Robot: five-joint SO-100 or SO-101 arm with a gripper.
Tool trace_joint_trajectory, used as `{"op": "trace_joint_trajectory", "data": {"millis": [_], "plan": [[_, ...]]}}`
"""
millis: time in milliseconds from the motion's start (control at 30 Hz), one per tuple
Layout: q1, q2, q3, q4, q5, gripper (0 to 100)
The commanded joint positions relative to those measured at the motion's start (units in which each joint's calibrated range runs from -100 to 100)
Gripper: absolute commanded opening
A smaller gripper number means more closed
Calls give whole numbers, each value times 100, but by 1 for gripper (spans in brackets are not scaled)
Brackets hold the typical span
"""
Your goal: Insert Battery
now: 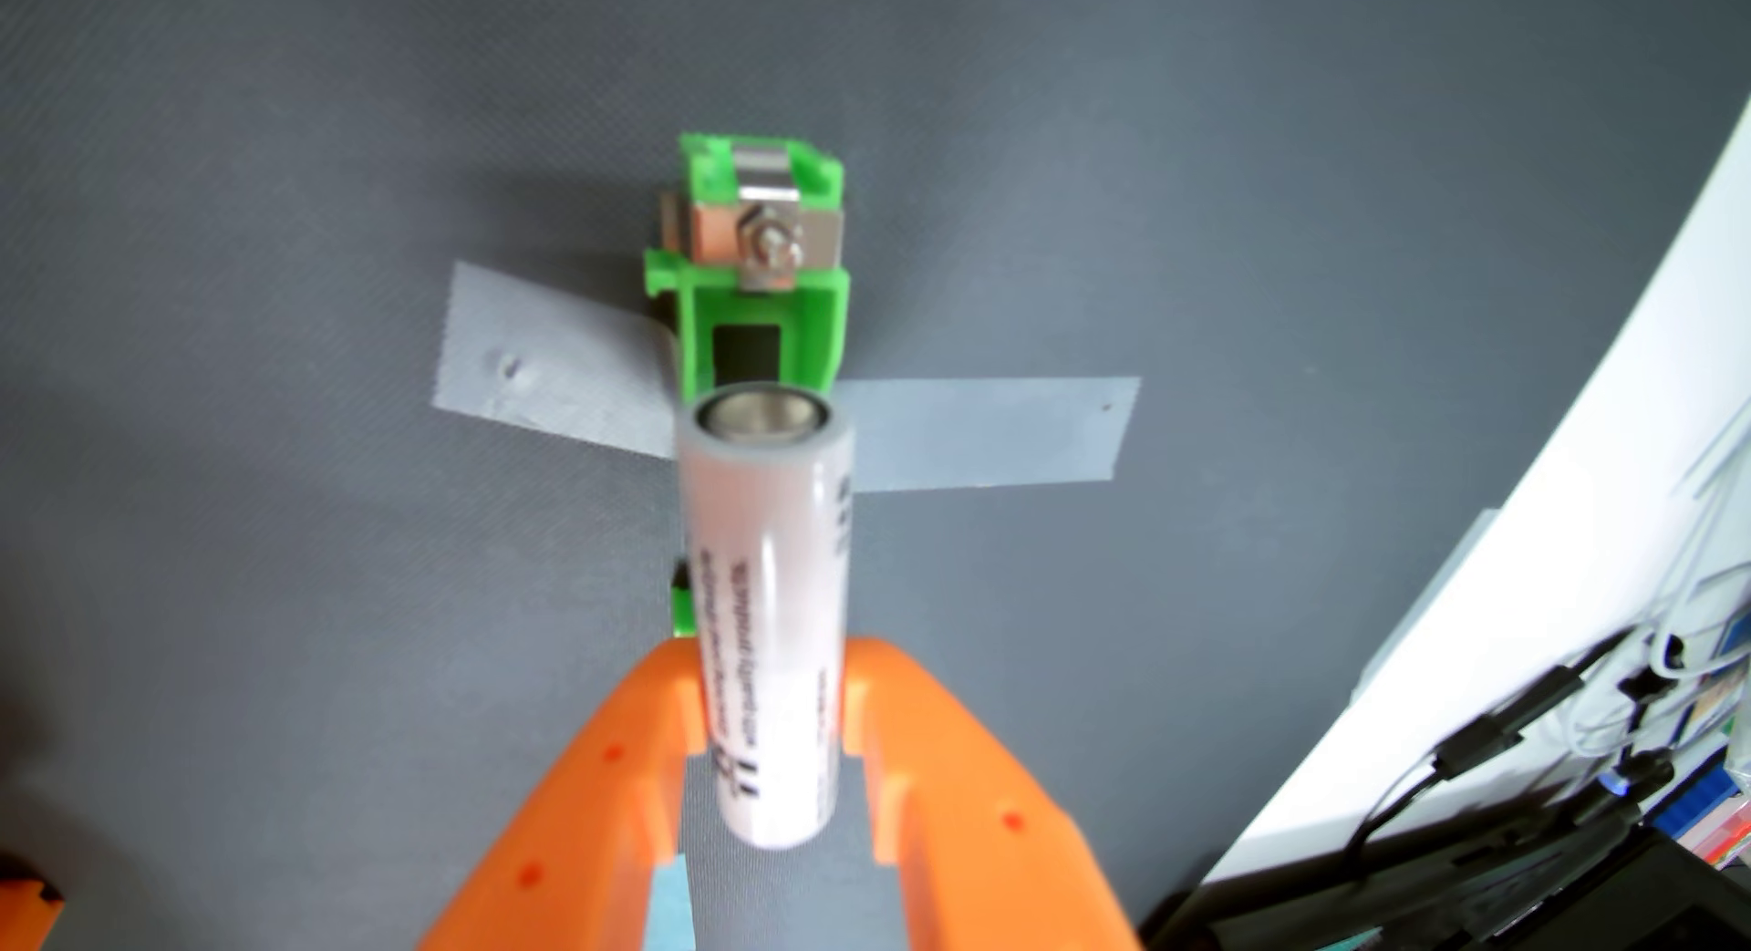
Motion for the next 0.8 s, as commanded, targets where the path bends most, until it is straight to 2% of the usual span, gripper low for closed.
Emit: {"op": "trace_joint_trajectory", "data": {"millis": [0, 467, 767], "plan": [[68, -92, 3, -74, 31, 1], [-15, -92, 48, -91, 31, 1], [-15, -92, 390, -624, 36, 2]]}}
